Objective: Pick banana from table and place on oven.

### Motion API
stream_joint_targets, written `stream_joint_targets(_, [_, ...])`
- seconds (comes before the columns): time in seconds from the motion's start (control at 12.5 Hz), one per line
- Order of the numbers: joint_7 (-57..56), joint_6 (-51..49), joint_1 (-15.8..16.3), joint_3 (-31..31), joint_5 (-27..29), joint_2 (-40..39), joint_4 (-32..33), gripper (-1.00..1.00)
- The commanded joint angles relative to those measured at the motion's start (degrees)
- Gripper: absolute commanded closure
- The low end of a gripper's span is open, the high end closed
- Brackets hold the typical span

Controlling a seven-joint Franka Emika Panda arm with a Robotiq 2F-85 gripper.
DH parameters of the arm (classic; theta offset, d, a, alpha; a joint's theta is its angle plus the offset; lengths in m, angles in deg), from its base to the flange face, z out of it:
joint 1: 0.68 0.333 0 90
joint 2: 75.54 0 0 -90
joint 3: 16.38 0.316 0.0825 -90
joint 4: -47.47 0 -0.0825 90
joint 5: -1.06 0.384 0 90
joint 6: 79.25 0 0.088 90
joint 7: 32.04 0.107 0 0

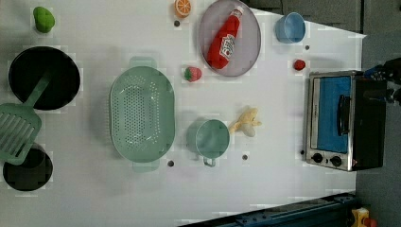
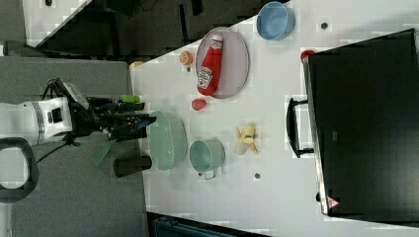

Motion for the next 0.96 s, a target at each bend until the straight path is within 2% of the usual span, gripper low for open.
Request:
stream_joint_targets(0.08, [4.57, -14.17, -2.53, -2.44, -1.14, 29.66, 15.7, -0.58])
stream_joint_targets(0.24, [4.57, -14.17, -2.52, -2.42, -1.14, 29.66, 15.74, -1.0])
stream_joint_targets(0.64, [4.57, -11.89, -2.26, -1.03, -1.13, 26.96, 18.57, -1.0])
stream_joint_targets(0.96, [4.57, -0.16, -2.2, 0.83, -1.13, 20.57, 23.93, -1.0])
